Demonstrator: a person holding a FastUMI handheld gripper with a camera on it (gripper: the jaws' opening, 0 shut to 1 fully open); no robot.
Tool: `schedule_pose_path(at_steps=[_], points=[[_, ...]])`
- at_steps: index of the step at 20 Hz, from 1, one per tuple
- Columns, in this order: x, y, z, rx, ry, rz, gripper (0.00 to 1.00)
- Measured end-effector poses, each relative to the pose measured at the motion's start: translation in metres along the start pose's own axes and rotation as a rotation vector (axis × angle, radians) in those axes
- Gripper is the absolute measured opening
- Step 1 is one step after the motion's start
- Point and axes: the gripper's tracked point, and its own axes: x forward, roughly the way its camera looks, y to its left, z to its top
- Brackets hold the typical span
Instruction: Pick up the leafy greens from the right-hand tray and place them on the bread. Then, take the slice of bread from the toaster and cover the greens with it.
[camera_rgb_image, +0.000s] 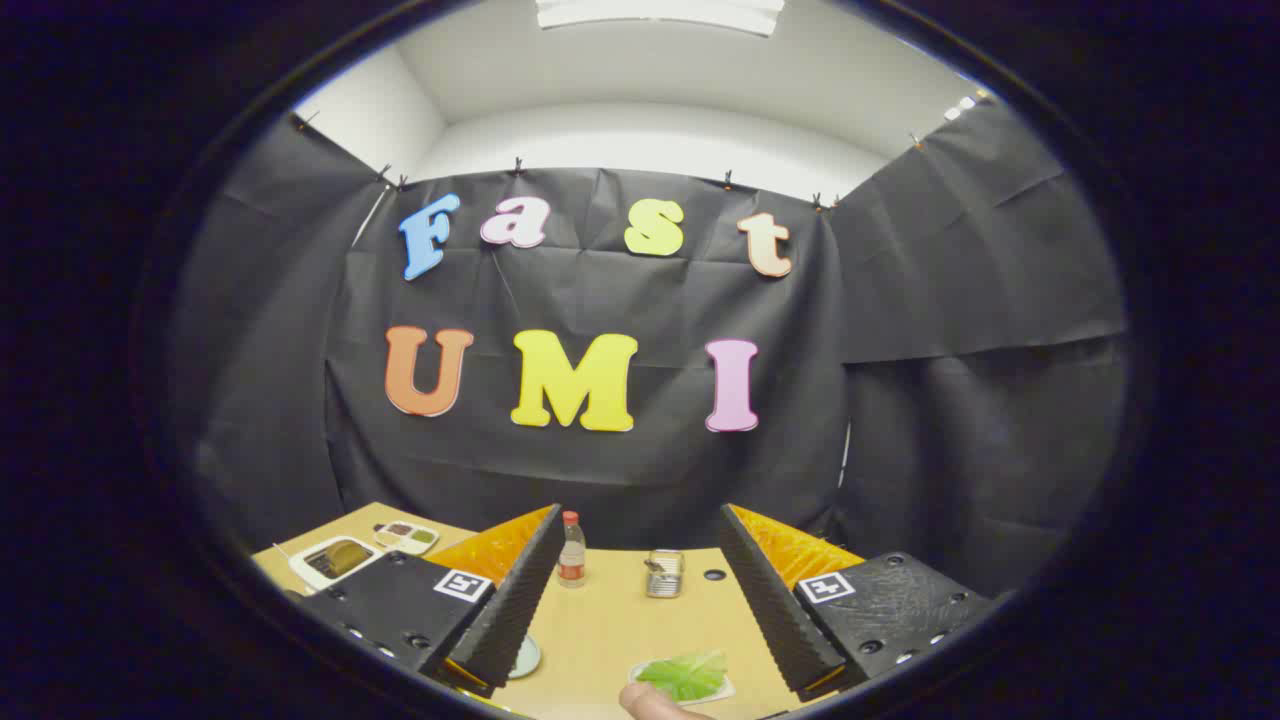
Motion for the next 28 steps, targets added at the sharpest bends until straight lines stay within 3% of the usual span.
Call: schedule_pose_path(at_steps=[8,14,28], points=[[-0.016,-0.014,0.025,0.085,0.021,-0.072,0.95],[-0.019,-0.003,0.025,0.117,0.054,-0.049,0.95],[0.0,-0.013,0.003,0.066,0.122,-0.065,0.95]])
